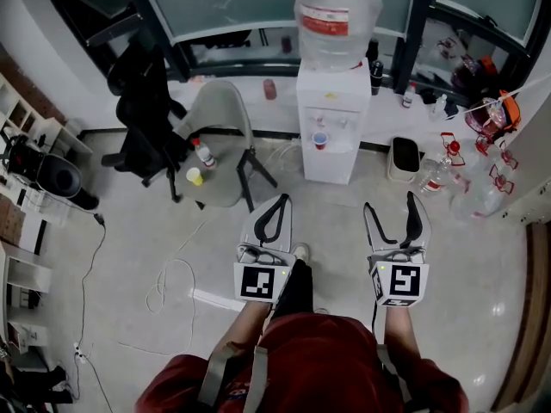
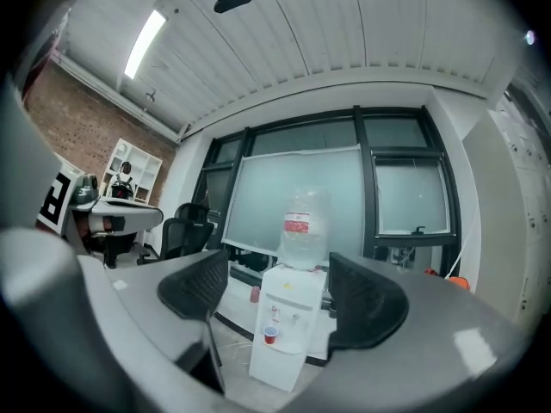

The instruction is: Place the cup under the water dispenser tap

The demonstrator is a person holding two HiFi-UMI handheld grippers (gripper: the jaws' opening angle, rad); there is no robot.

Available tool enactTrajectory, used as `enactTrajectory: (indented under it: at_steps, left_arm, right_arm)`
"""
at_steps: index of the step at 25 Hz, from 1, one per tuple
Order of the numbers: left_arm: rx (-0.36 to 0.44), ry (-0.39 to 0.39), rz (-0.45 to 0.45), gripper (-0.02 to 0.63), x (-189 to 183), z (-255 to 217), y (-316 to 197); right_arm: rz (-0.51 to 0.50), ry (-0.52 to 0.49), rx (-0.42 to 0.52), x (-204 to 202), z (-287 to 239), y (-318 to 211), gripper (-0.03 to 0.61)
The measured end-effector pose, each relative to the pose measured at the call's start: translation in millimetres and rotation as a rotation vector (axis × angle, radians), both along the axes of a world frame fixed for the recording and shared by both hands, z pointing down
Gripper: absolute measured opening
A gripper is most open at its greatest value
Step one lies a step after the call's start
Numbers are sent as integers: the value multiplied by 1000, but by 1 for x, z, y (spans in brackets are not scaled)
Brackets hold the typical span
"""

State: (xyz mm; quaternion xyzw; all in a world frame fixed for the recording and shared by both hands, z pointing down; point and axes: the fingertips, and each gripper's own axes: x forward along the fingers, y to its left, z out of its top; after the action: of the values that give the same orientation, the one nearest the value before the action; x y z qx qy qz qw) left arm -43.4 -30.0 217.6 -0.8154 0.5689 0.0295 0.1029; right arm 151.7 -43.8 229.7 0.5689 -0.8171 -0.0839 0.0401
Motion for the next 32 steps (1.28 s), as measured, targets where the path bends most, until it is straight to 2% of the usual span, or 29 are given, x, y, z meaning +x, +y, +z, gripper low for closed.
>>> enactTrajectory:
  at_steps: [5,7,16,32]
  left_arm:
    - [4,5,-6,0,-3,-2,2]
    - [-2,12,1,0,-2,-2,1]
    - [25,11,10,0,5,-14,4]
    - [22,5,7,0,9,-8,5]
  right_arm:
    - [0,-4,33,0,-4,4,342]
    - [-1,-34,69,1,-11,9,246]
    - [-34,-38,80,-2,-14,11,14]
    - [-20,-24,48,7,-7,11,2]
